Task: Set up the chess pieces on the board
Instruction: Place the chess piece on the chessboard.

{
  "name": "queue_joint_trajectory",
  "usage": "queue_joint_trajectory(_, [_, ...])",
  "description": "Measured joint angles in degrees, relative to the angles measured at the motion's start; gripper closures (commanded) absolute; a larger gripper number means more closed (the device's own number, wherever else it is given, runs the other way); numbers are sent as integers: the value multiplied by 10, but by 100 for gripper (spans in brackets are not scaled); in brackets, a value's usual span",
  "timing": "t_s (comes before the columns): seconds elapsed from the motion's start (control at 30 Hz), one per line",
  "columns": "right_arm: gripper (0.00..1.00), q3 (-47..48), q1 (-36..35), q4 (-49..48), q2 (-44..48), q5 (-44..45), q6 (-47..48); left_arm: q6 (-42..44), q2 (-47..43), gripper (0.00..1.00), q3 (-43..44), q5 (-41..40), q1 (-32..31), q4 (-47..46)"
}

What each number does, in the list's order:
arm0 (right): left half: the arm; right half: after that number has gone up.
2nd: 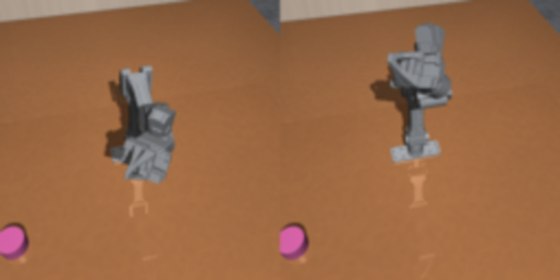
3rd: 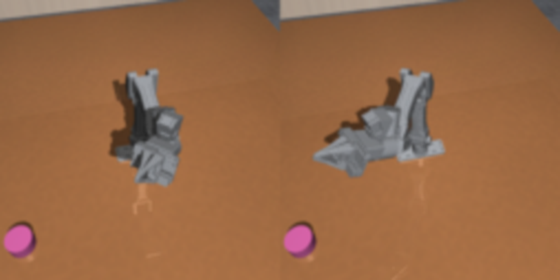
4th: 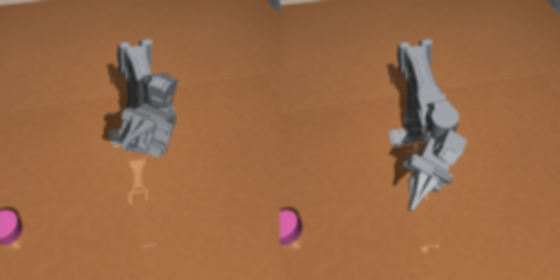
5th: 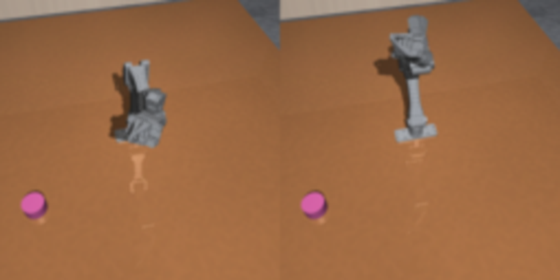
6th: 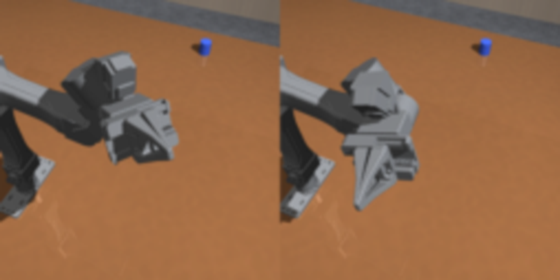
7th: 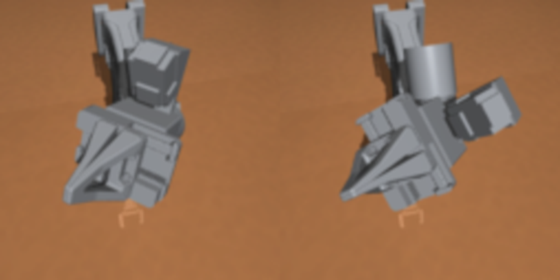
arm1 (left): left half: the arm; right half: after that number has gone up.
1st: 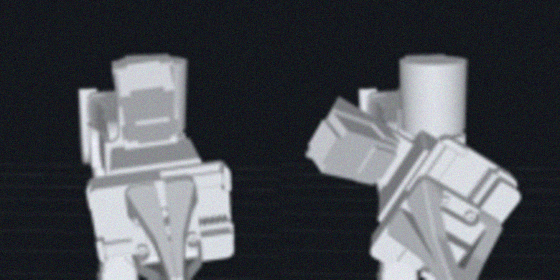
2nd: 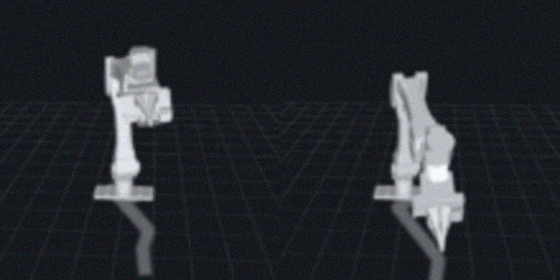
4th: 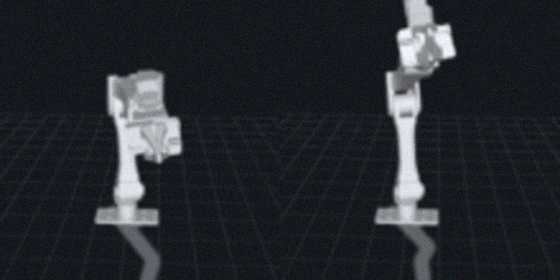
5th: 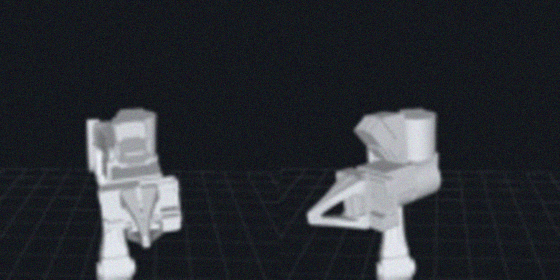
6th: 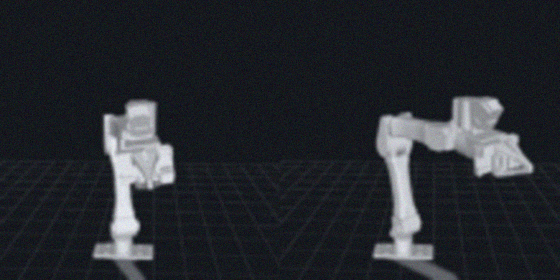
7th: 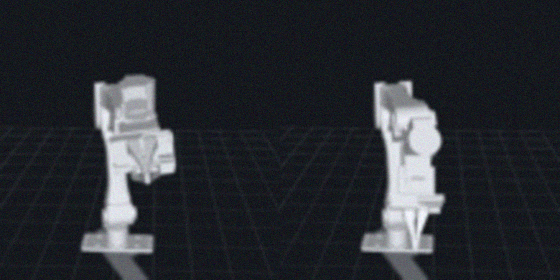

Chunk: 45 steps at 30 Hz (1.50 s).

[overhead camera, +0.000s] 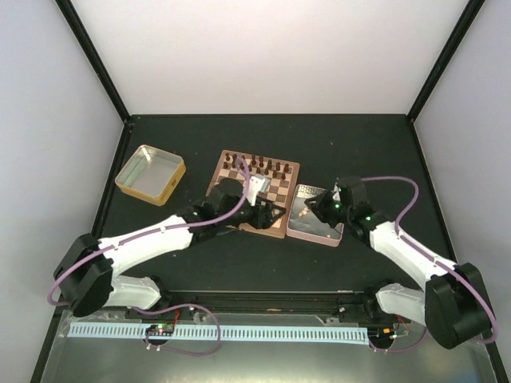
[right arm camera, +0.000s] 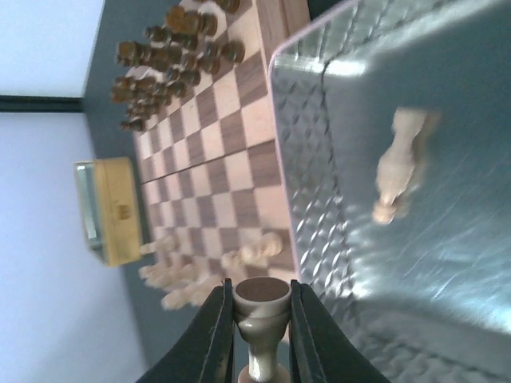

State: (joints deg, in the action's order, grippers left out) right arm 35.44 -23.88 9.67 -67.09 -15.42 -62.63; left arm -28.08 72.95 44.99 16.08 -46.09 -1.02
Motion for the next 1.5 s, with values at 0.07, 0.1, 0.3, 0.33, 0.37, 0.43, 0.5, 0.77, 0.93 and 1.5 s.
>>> queue_joint_trajectory(0.07, [92,-34,5,-38,17,-40,-70,1,19,35,-6,-10,-30,-35])
queue_joint_trajectory(0.1, [93,-54,7,-68,23,-66,-112,3,29,35,-9,-15,-42,-47])
queue_joint_trajectory(0.3, [92,-140,8,-191,47,-163,-316,28,75,47,-9,-76,-106,-94])
queue_joint_trajectory(0.33, [92,-150,8,-201,60,-170,-342,30,82,49,-7,-85,-112,-97])
queue_joint_trajectory(0.37, [92,-156,8,-209,72,-176,-361,32,88,50,-3,-95,-118,-97])
queue_joint_trajectory(0.43, [91,-163,8,-221,98,-182,-398,35,100,51,4,-112,-125,-98])
queue_joint_trajectory(0.5, [91,-163,8,-232,117,-184,-424,35,108,52,9,-124,-130,-99])
queue_joint_trajectory(0.77, [90,-163,8,-251,129,-197,-463,35,123,56,18,-146,-135,-105])
queue_joint_trajectory(0.93, [90,-163,8,-251,128,-197,-466,40,123,56,18,-156,-137,-108])
queue_joint_trajectory(1.5, [89,-163,8,-247,119,-200,-459,68,122,75,18,-165,-140,-137])
